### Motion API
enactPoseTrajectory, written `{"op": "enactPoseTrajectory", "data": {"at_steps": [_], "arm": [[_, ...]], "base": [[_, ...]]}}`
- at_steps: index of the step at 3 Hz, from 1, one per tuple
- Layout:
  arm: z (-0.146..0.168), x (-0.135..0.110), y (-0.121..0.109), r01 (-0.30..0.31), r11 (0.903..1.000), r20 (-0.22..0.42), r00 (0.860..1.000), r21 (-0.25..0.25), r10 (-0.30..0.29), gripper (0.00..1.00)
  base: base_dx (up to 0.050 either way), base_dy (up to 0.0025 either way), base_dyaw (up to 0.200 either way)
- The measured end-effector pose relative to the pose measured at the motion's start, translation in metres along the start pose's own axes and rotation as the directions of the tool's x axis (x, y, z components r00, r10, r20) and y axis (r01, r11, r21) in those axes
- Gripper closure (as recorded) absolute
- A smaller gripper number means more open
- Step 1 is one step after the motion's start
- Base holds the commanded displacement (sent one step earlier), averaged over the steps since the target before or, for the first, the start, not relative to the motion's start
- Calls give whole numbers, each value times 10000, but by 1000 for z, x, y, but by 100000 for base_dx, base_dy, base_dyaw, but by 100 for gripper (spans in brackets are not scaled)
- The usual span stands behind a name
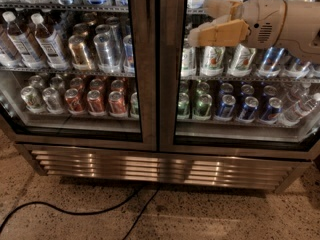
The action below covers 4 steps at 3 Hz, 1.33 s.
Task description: Open right fridge door
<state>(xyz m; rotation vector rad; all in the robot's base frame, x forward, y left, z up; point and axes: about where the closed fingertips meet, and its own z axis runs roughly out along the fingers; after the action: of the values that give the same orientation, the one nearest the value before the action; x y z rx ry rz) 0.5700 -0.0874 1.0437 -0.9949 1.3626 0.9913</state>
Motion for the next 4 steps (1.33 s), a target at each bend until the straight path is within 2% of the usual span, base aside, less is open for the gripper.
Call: {"op": "enactPoseTrajectory", "data": {"at_steps": [1,2,3,4], "arm": [[0,0,0,0,10000,0,10000,-1,0,0],[0,0,0,0,10000,0,10000,-3,0,0],[0,0,0,0,10000,-1,10000,-3,0,0],[0,-8,-12,-39,9993,-271,9996,374,49,0]], "base": [[0,0,20001],[-4950,-1,4],[0,0,0],[0,0,0]]}}
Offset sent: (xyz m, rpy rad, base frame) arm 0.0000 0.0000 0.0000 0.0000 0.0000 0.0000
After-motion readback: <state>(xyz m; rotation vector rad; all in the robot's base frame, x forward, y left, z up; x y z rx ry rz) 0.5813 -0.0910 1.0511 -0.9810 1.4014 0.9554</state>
